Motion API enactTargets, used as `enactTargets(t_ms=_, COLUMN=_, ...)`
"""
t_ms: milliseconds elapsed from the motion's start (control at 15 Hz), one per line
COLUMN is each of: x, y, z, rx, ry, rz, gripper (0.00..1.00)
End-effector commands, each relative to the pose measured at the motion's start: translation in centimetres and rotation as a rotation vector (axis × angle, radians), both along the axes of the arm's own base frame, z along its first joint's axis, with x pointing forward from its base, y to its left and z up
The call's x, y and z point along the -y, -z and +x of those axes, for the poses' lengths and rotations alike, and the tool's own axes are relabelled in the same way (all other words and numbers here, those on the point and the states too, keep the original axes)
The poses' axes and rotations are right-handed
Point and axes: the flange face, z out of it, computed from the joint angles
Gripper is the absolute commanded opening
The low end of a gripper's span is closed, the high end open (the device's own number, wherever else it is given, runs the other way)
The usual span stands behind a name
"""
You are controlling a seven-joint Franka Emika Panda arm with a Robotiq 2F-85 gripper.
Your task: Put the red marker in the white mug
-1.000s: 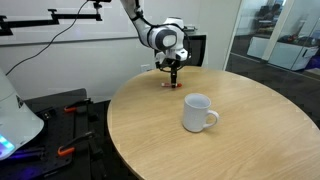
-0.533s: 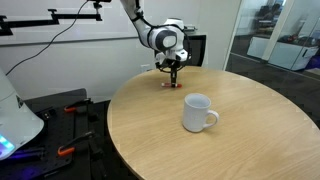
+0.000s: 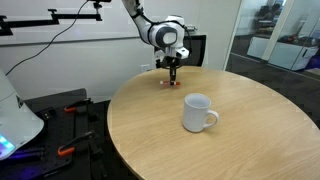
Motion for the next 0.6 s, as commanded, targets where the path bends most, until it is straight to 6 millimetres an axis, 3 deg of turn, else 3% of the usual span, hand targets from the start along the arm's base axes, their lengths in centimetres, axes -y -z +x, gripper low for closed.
enactTargets(t_ms=0, x=-0.6, y=-4.4, z=-0.8, rx=-0.014, ry=-0.065, rz=0.030, gripper=0.05)
enactTargets(t_ms=533, x=-0.1, y=-15.7, z=-4.5, rx=-0.012, ry=-0.198, rz=0.037, gripper=0.05)
